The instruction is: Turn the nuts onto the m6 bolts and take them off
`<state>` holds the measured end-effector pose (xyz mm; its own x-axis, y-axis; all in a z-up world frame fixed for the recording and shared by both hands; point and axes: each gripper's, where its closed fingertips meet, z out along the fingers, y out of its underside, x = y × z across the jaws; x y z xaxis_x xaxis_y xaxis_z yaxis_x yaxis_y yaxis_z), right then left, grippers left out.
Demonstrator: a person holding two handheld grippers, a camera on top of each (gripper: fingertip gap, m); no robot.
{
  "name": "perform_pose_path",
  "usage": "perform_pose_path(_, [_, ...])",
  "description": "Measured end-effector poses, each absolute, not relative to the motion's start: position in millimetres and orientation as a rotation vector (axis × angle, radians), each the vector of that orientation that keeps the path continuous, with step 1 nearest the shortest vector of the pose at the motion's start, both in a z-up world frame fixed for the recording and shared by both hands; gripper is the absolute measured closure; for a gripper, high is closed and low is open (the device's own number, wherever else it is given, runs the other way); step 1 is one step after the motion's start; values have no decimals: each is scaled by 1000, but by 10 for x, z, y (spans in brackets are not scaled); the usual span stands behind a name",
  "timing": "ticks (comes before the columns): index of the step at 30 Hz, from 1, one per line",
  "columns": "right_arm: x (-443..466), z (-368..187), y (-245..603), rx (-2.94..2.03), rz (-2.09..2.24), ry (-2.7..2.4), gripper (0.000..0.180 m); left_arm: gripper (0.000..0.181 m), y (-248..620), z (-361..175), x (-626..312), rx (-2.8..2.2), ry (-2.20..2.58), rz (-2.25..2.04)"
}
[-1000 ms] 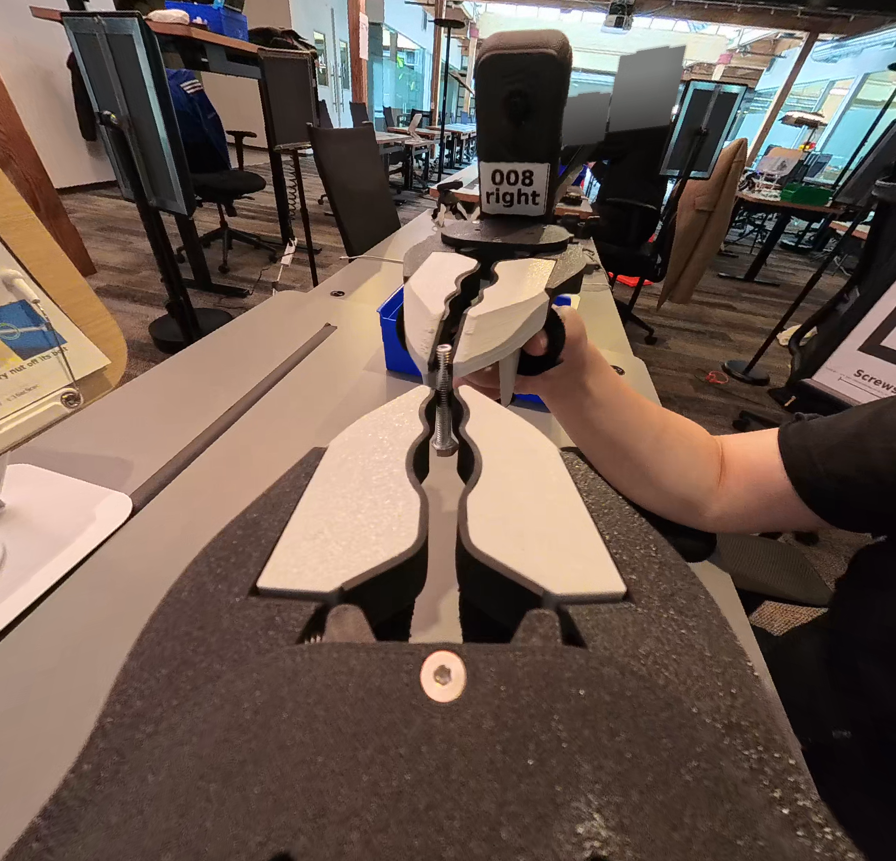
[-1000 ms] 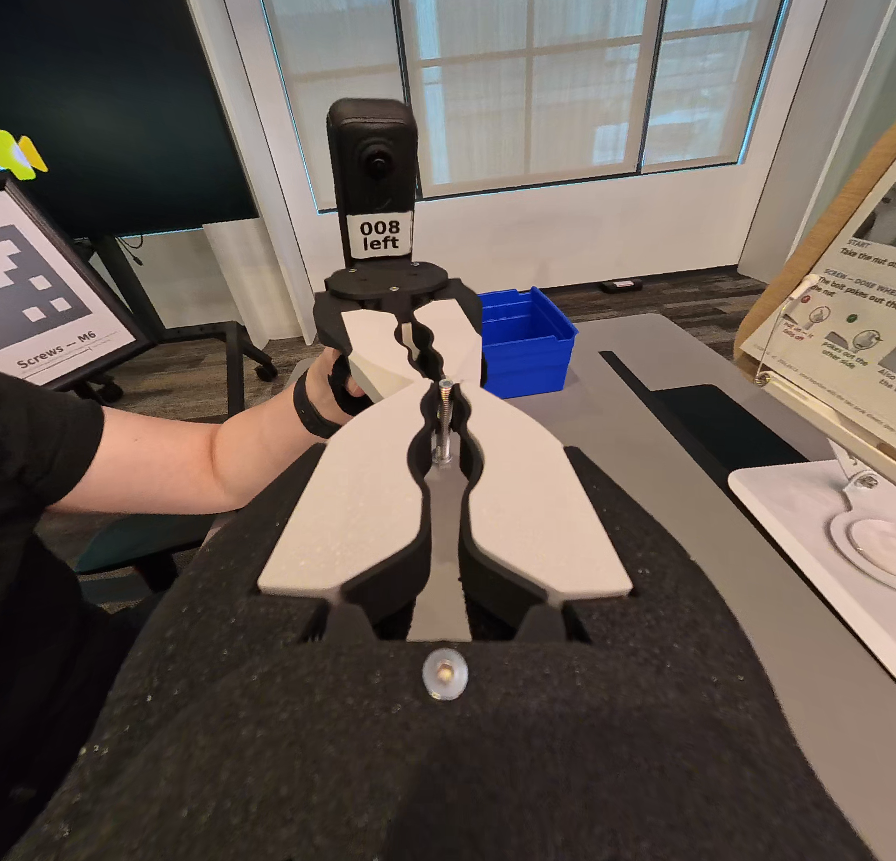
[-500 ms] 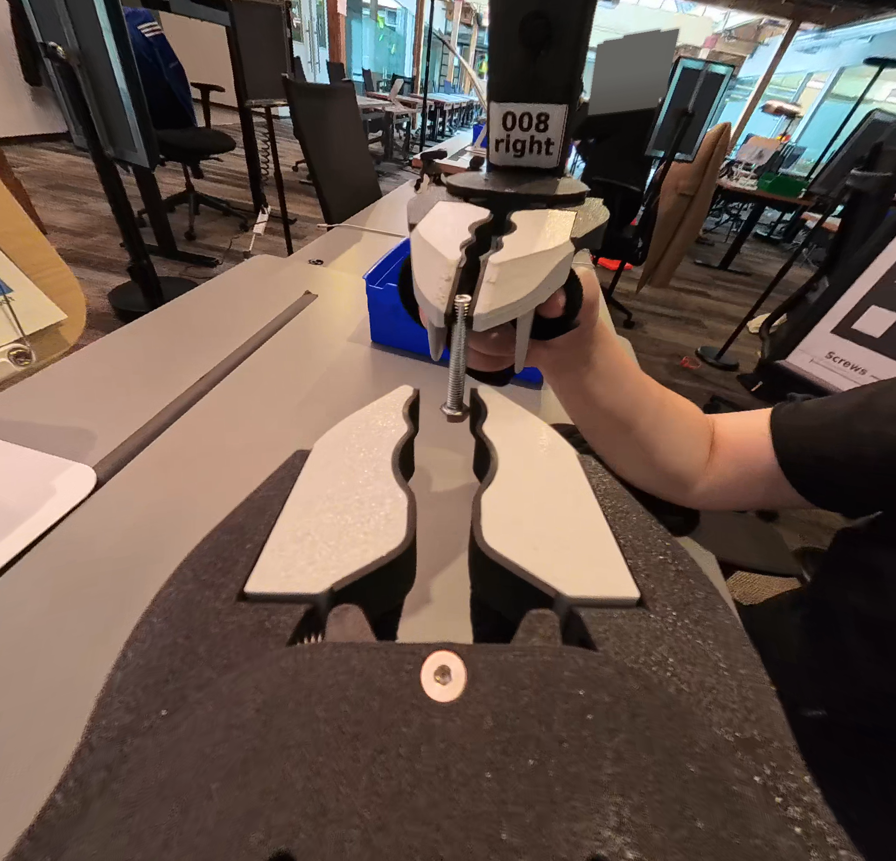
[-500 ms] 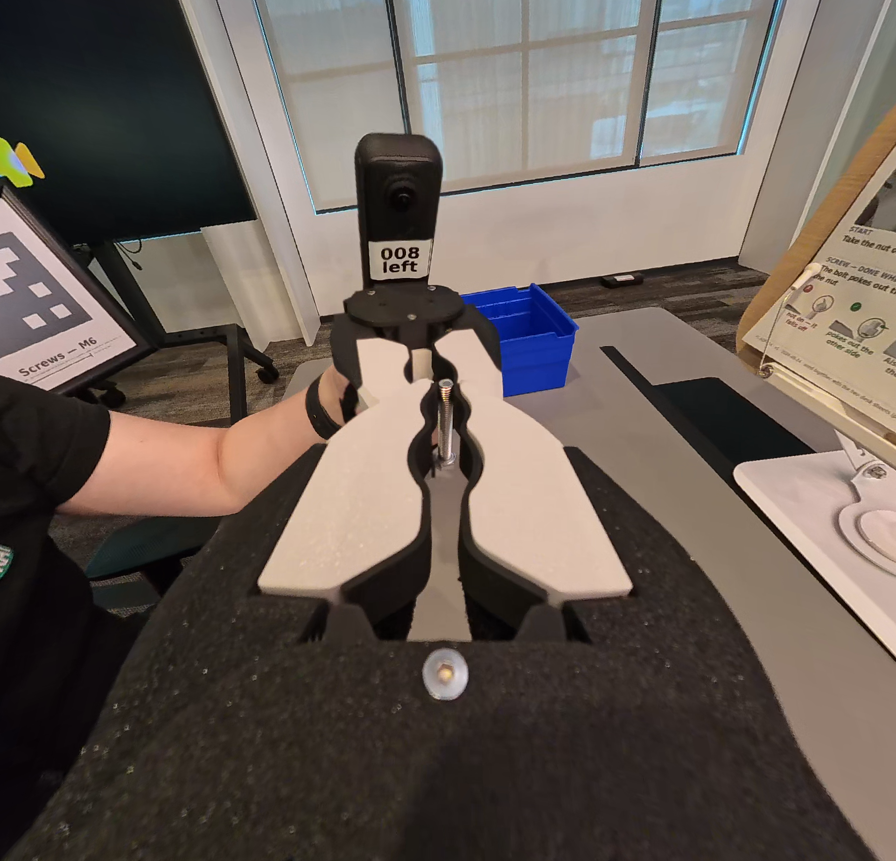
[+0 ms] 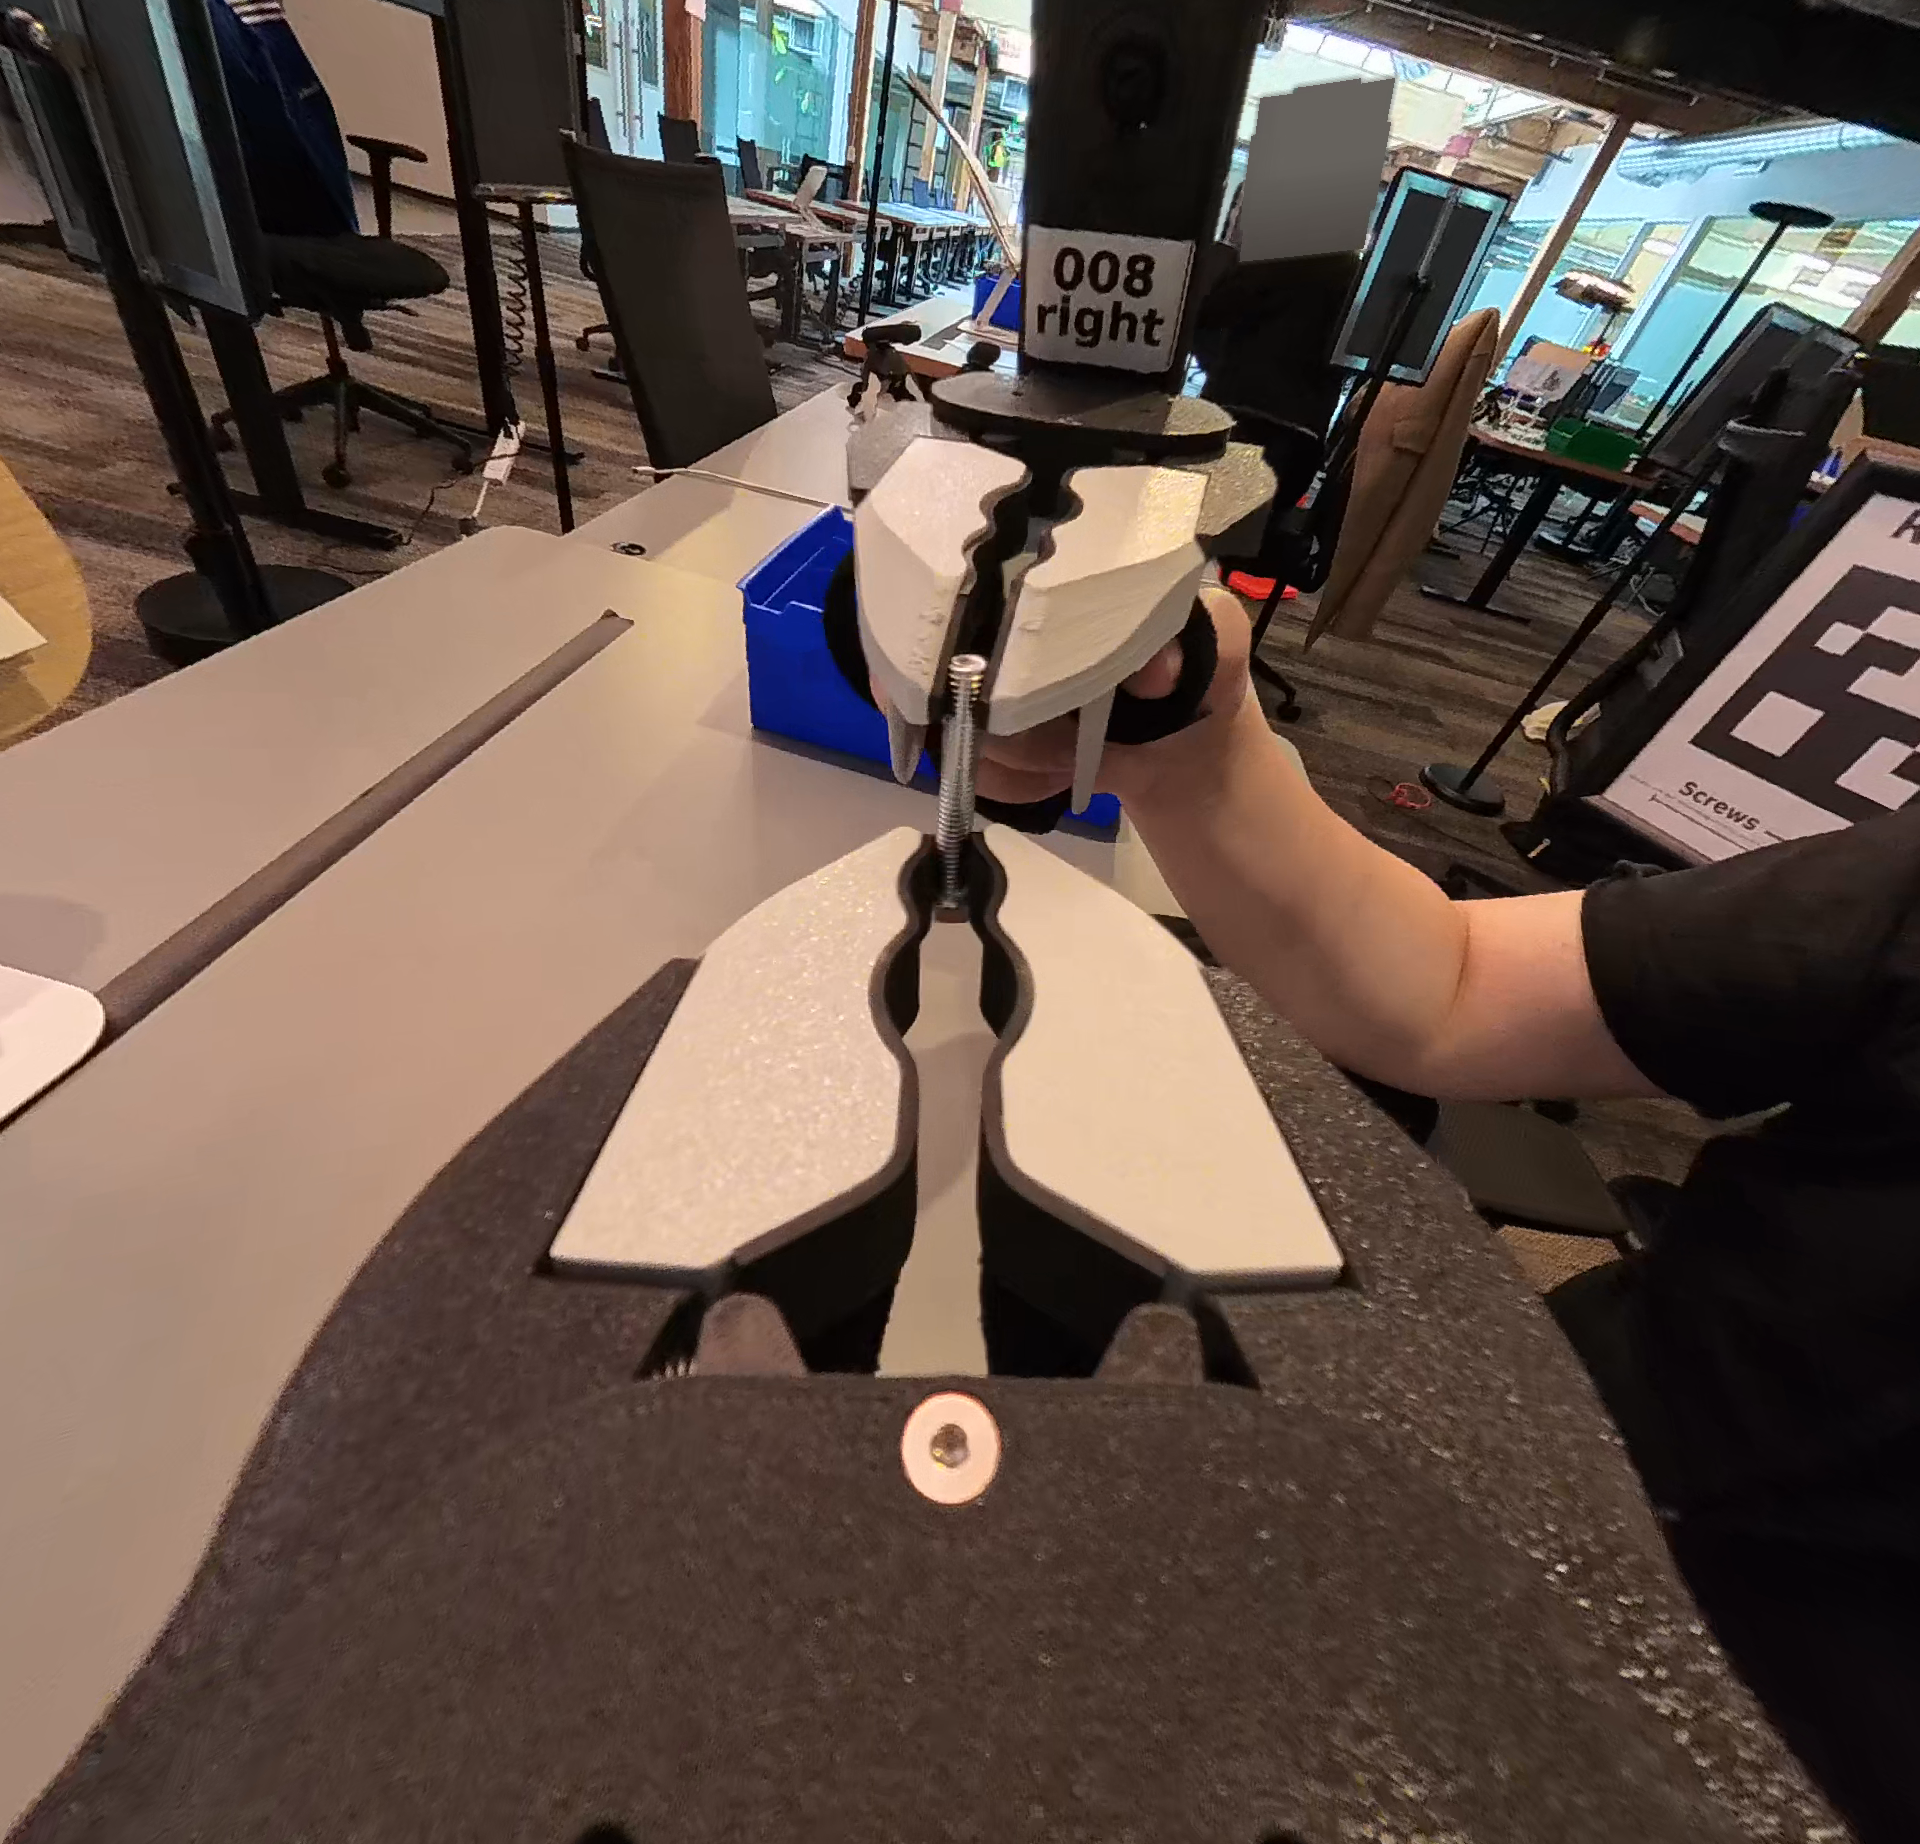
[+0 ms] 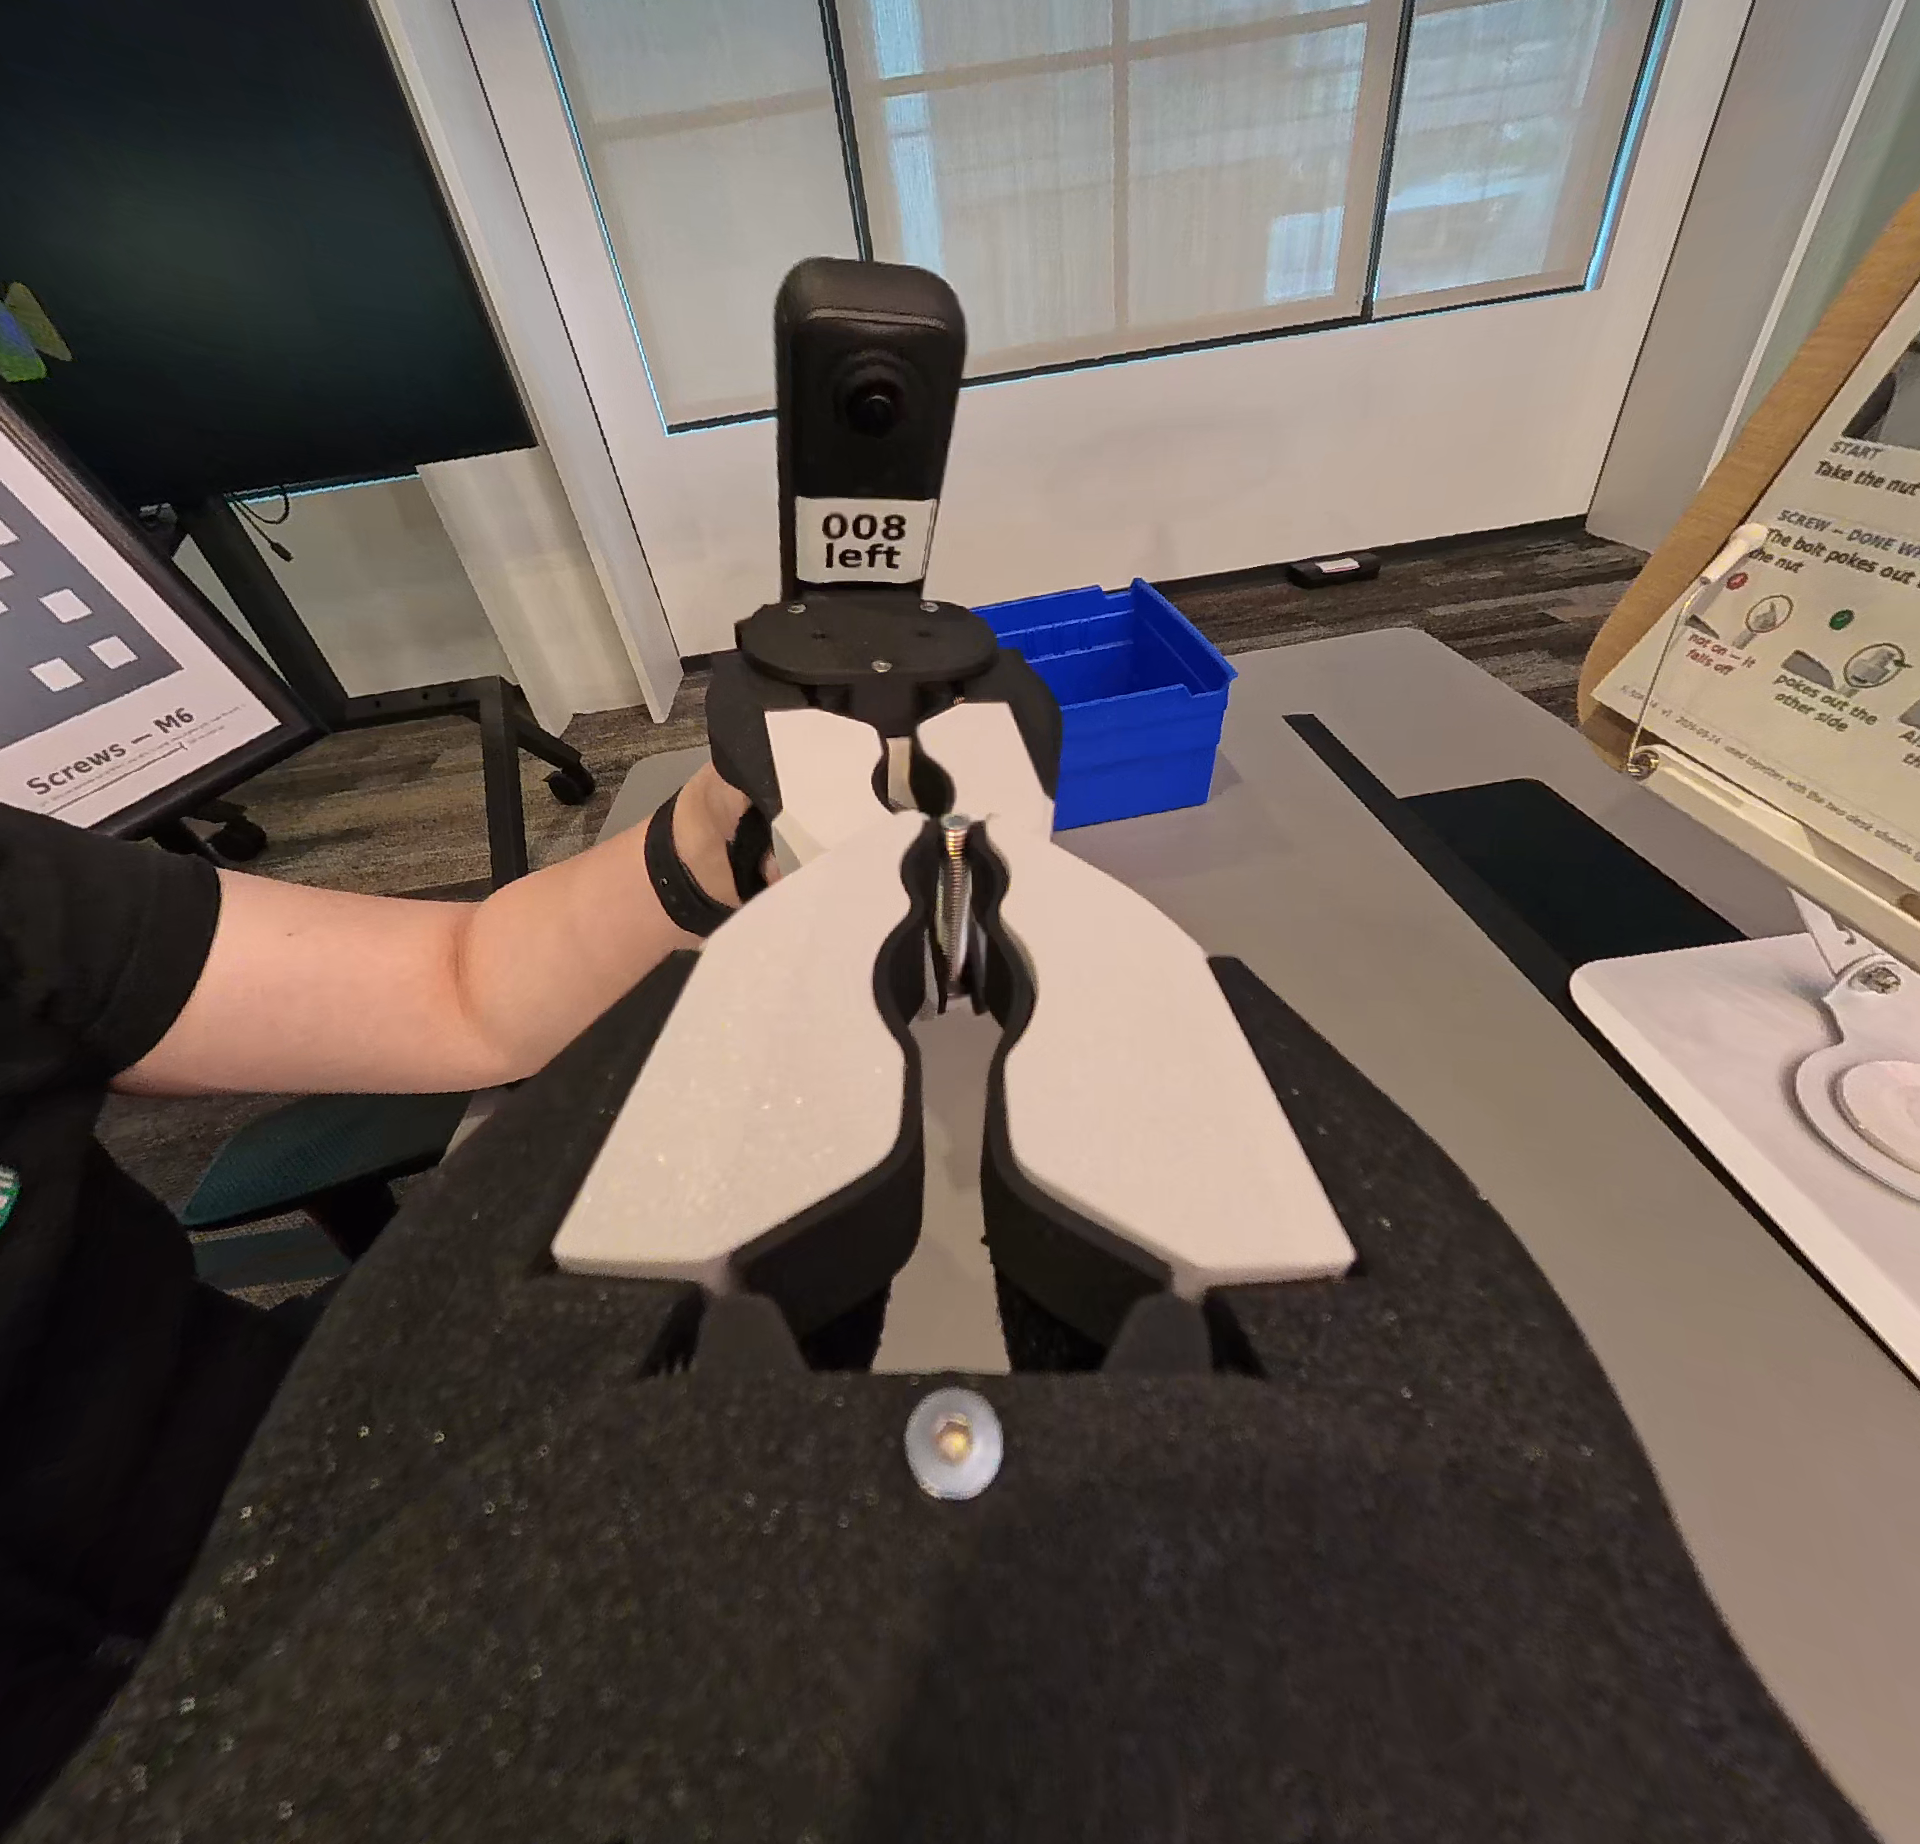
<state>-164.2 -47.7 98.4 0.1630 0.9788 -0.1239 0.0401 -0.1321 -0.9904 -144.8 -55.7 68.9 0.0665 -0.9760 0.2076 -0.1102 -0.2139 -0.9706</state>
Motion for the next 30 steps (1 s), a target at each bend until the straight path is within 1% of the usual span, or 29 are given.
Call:
perform_pose_path(10, [-1654,961,-486,-1433,1174,-1063,174,175,-576,663,-1439,-1511,1144,-1312])
perform_pose_path(11, [-1655,988,-477,-1418,1178,-1046,172,175,-571,684,-1448,-1514,1125,-1344])
perform_pose_path(13, [-1641,1057,-452,-1392,1179,-1003,142,176,-515,718,-1494,-1516,1078,-1373])
perform_pose_path(14, [-1616,1070,-432,-1389,1159,-993,139,176,-483,722,-1531,-1521,1064,-1376])
perform_pose_path(17, [-1519,1026,-354,-1396,1086,-995,151,176,-351,738,-1695,-1533,1015,-1345])
perform_pose_path(20, [-1501,708,-283,-1474,1030,-1099,154,176,-216,764,-1916,-1546,961,-1308])
perform_pose_path(23, [-1620,126,-266,-1629,980,-1290,153,176,-79,771,-2137,-1576,902,-1258])
perform_pose_path(26, [-1855,-382,-164,-1644,789,-1423,153,176,76,702,-2339,-1628,878,-1106])
perform_pose_path(30, [-2154,-966,-444,-1612,776,-1708,162,176,225,679,-2571,-1675,820,-965])
